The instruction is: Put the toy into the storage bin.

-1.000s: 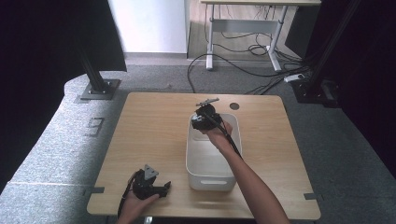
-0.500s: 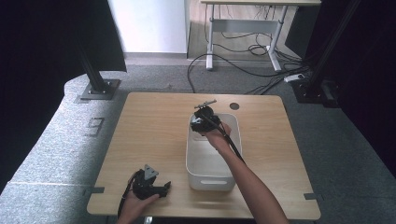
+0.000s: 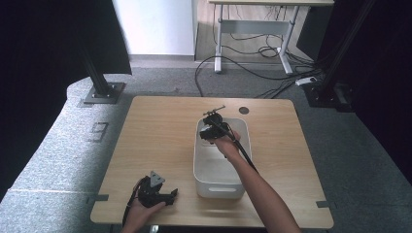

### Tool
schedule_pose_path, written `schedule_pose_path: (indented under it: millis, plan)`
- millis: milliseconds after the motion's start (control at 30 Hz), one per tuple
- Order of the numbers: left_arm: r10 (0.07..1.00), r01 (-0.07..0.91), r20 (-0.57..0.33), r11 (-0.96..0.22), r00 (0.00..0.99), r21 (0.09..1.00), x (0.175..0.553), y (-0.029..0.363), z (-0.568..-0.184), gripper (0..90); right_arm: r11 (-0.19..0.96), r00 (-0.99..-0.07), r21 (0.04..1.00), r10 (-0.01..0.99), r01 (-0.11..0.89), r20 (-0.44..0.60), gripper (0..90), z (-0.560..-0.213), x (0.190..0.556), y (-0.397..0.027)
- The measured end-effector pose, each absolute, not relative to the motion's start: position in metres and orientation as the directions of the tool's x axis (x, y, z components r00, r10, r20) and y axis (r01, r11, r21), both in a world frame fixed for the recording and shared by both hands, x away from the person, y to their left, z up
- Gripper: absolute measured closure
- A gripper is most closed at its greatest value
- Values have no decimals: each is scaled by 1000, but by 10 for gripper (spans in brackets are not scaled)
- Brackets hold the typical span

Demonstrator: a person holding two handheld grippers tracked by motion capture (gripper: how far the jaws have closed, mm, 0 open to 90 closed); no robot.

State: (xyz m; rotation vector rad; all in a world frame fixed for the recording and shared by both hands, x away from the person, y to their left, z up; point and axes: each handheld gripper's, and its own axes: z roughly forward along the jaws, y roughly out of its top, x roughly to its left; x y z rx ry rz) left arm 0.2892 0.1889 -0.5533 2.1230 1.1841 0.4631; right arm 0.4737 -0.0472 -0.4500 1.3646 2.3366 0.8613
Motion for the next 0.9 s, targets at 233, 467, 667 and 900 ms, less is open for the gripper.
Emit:
schedule_pose_path:
  millis: [233,467,667,900]
  plan:
    - [848,616,-9,-378,531,691,289,189,-553,132,382,-505,611,862,694,34,501,-455,475,-46]
    - [846,614,-9,-380,534,692,290,189,-553,131,391,-508,581,860,714,45,501,-464,475,-43]
    - [844,613,-9,-382,536,691,290,189,-553,132,416,-504,551,864,723,9,501,-471,478,-42]
    - [844,612,-8,-381,536,693,290,189,-554,133,420,-503,526,864,740,18,501,-477,480,-42]
